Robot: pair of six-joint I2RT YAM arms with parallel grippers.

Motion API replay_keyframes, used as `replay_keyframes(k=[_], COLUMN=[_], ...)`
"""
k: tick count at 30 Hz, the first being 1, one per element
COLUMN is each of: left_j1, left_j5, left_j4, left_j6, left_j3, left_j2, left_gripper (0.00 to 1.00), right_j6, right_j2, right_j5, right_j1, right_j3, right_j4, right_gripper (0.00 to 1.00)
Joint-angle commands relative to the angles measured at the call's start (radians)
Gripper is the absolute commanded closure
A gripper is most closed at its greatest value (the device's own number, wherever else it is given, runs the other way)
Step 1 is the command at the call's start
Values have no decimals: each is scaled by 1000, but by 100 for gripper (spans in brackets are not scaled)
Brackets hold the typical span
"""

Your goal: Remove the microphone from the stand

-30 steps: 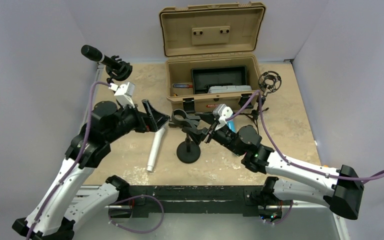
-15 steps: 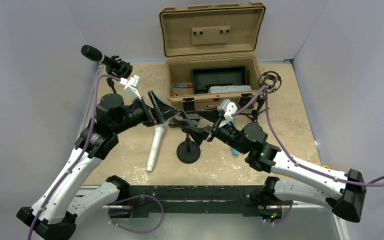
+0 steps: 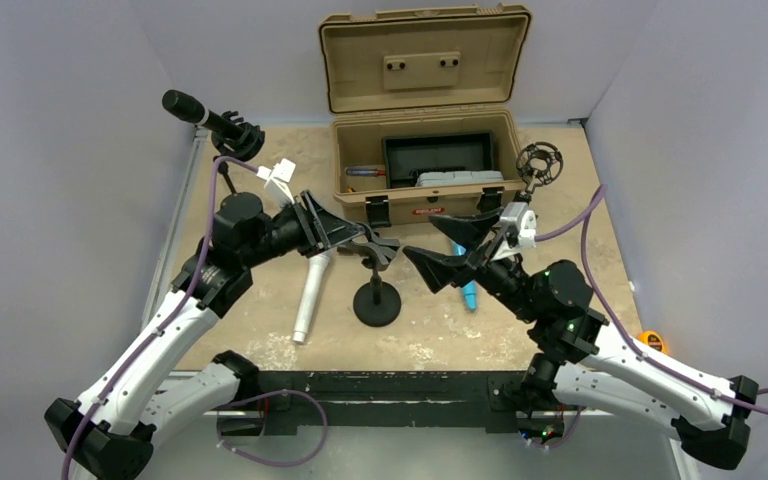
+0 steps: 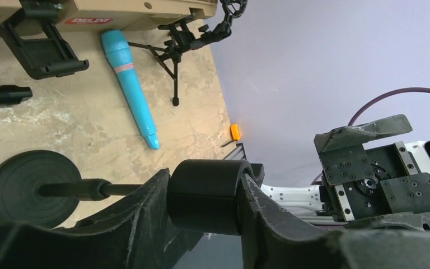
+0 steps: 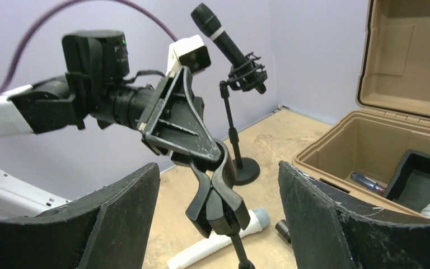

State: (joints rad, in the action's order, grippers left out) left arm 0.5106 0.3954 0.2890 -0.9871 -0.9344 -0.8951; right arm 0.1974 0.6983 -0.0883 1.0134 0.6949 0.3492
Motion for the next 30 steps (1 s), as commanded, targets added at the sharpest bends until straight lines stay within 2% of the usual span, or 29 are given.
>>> replay_keyframes(k=[1,3,9,15,23,25,27,30], left_j1=[-4,9,65,72,105,116,128,140], left_j5=[-6,-13,-126,-120,-123,-106,-72,-11], left_j4=[1,2,47,-59,-146,-179,-228,-368], left_j6=[54,73,148,110,84,84,88,74], left_j3=[72,90,147,241,218,194,164,119], left_j2=[-5,-21,-67,-106,-163,-202,-252,-340], left_gripper=[69,77,86,89,93,97,100,100], right_j6=[24,27,29,37,41,40,39,37], right_j2=[-45,-52,-51,-53,-58,-56,-58,-57], right_j5=[-29,-26,-5,-1,-12,-21,-30,-36], right_j1=[-2,-2,-1,-2,-2,-2,-1,-2], right_j3=[-4,-4,-7,-1,0,0,-1,5], right_j4=[-15,-19,-30,-48,-50,-47,-42,-42], right_gripper=[24,24,24,24,24,24,24,24])
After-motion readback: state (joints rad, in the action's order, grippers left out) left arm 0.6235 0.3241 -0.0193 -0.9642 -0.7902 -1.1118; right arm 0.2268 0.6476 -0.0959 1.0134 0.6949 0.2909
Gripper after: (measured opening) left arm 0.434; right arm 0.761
